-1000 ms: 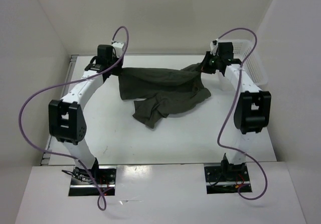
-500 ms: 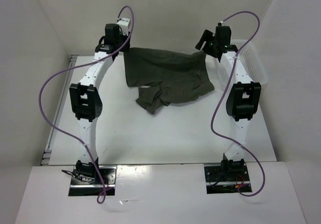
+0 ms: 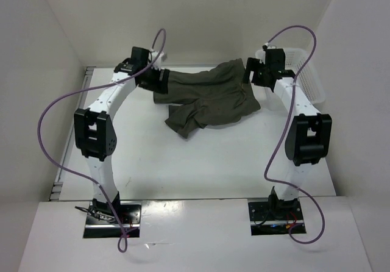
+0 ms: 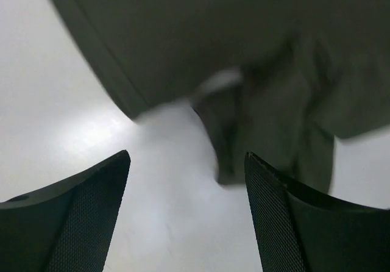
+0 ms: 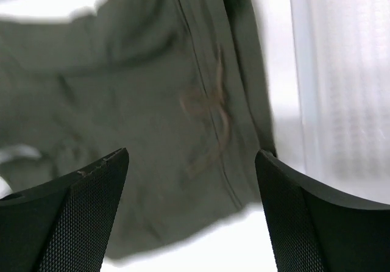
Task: Fold and stack the shorts
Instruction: Flatten the shorts out
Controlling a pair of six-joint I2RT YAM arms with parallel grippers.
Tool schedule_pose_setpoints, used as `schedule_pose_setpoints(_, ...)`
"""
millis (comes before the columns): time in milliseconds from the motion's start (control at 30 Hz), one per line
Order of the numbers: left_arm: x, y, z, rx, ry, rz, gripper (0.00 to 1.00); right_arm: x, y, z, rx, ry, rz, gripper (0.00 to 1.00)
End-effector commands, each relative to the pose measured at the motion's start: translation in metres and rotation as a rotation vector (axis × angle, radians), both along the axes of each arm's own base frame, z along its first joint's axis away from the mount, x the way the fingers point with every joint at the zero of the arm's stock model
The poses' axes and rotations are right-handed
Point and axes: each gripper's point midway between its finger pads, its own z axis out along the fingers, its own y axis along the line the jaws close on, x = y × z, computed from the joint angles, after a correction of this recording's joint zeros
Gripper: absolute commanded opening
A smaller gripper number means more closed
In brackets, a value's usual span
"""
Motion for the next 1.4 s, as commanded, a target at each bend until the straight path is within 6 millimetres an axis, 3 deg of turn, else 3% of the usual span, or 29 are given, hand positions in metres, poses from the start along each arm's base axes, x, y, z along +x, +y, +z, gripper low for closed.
schedule_pose_setpoints(0,-0.082,-0.036,-0.024,-0.049,0.191,-0.143,0.82,-0.037,-0.011,-0.001,-0.139,0.005,0.067,0.88)
schedule_pose_setpoints(33,-0.095,-0.039,-0.036,-0.051,0.232,-0.158,0.82,-0.044,-0.012,-0.005,-0.157,0.015,0.081,0.88)
schedule_pose_setpoints(67,-0.112,-0.039,-0.059,-0.038,0.299,-0.164,0.82,-0.054,-0.013,-0.027,-0.167,0.059,0.092,0.88)
schedule_pose_setpoints(133,-0.116,-0.047,-0.07,-0.026,0.301,-0.18,0.82,-0.064,-0.014,-0.043,-0.18,0.088,0.108,0.88)
schedule_pose_setpoints(267,-0.096,-0.052,-0.089,0.001,0.283,-0.17,0.85,-0.062,-0.022,-0.057,-0.231,0.1,0.109,0.88)
schedule_pose_setpoints(333,-0.086,-0.058,-0.087,0.006,0.26,-0.175,0.85,-0.063,-0.022,-0.066,-0.24,0.112,0.117,0.88)
schedule_pose_setpoints(533,-0.096,-0.059,-0.117,0.031,0.328,-0.178,0.82,-0.069,-0.019,-0.086,-0.226,0.147,0.136,0.88)
schedule_pose_setpoints(633,-0.106,-0.057,-0.133,0.032,0.375,-0.182,0.76,-0.067,-0.012,-0.108,-0.197,0.179,0.17,0.9)
schedule_pose_setpoints(767,-0.103,-0.063,-0.137,0.013,0.38,-0.196,0.52,-0.059,-0.015,-0.131,-0.199,0.215,0.134,0.9)
schedule_pose_setpoints(800,-0.103,-0.063,-0.137,0.013,0.38,-0.196,0.39,-0.051,-0.015,-0.132,-0.199,0.204,0.133,0.89)
schedule_pose_setpoints(867,-0.097,-0.066,-0.133,0.001,0.366,-0.203,0.27,-0.047,-0.015,-0.133,-0.199,0.204,0.133,0.82)
schedule_pose_setpoints(900,-0.099,-0.068,-0.137,-0.005,0.377,-0.208,0.12,-0.047,-0.014,-0.133,-0.191,0.205,0.126,0.68)
schedule_pose_setpoints(967,-0.097,-0.07,-0.133,-0.014,0.369,-0.214,0.04,-0.044,-0.012,-0.13,-0.178,0.196,0.125,0.53)
schedule_pose_setpoints(1000,-0.097,-0.07,-0.133,-0.014,0.369,-0.214,0.02,-0.049,-0.012,-0.135,-0.178,0.215,0.127,0.39)
schedule_pose_setpoints(1067,-0.099,-0.069,-0.134,-0.012,0.38,-0.213,0.0,-0.053,-0.013,-0.13,-0.178,0.213,0.126,0.27)
schedule_pose_setpoints(1100,-0.101,-0.068,-0.121,-0.013,0.374,-0.214,0.0,-0.057,-0.011,-0.129,-0.17,0.214,0.134,0.17)
schedule_pose_setpoints(1167,-0.097,-0.061,-0.106,-0.006,0.351,-0.195,0.0,-0.064,-0.011,-0.119,-0.195,0.199,0.172,0.1)
schedule_pose_setpoints(1200,-0.094,-0.049,-0.089,-0.002,0.332,-0.165,0.0,-0.069,-0.01,-0.116,-0.198,0.198,0.197,0.07)
schedule_pose_setpoints(1267,-0.082,-0.039,-0.054,-0.01,0.267,-0.138,0.0,-0.079,-0.009,-0.105,-0.232,0.182,0.26,0.0)
schedule_pose_setpoints(1367,-0.077,-0.033,0.018,-0.044,0.143,-0.13,0.0,-0.094,-0.003,-0.092,-0.245,0.172,0.356,0.0)
